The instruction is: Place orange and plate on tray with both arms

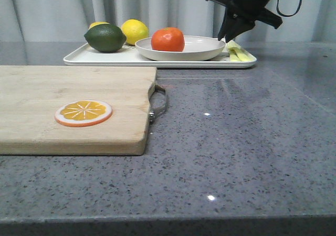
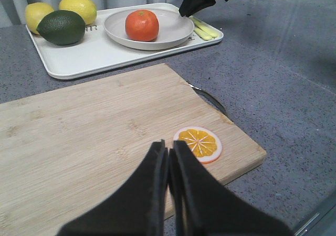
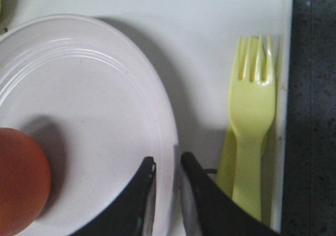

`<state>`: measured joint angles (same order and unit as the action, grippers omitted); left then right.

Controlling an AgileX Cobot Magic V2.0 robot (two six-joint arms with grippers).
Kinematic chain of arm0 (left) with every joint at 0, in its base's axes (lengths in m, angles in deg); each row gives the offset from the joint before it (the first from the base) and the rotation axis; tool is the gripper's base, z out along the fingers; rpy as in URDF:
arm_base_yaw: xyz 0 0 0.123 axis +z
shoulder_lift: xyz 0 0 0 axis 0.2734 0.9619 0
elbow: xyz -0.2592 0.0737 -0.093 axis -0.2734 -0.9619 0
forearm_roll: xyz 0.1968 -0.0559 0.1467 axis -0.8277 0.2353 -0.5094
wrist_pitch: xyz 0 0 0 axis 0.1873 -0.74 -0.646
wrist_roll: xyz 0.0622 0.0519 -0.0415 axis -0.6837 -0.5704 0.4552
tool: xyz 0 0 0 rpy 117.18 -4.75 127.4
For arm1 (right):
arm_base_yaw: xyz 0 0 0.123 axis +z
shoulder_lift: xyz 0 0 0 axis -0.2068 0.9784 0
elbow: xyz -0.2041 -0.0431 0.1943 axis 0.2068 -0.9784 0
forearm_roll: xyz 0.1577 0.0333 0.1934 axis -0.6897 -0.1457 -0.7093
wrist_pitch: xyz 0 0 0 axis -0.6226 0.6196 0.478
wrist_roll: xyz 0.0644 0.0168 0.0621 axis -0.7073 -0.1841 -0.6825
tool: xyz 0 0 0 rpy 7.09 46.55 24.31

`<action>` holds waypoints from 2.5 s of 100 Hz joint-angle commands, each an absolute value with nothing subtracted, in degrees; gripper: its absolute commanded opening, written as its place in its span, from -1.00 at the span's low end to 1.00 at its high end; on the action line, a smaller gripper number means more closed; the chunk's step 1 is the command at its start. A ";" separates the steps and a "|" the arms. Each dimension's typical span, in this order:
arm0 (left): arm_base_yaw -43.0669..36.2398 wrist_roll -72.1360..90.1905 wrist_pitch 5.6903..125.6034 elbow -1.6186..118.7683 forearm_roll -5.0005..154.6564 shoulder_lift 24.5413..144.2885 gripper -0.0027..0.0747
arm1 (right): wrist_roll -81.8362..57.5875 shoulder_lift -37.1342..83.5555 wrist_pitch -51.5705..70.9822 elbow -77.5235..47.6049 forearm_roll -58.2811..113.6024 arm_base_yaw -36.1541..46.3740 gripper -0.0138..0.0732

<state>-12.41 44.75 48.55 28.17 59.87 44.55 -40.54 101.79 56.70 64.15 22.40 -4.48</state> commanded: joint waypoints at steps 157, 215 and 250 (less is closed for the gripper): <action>-12.26 44.99 52.81 29.73 60.55 45.04 -0.98 | -39.14 64.08 72.62 51.85 35.51 1.13 -0.84; -12.26 44.99 51.72 29.73 60.55 45.04 -0.98 | -37.72 33.95 57.87 16.70 36.68 1.84 -0.84; -12.26 44.99 51.72 29.73 60.91 45.04 -0.98 | -35.60 12.16 44.82 -8.41 36.79 1.84 -0.84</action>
<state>-12.41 44.75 47.82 28.17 59.98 44.55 -36.39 17.45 52.91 -5.09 36.36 1.92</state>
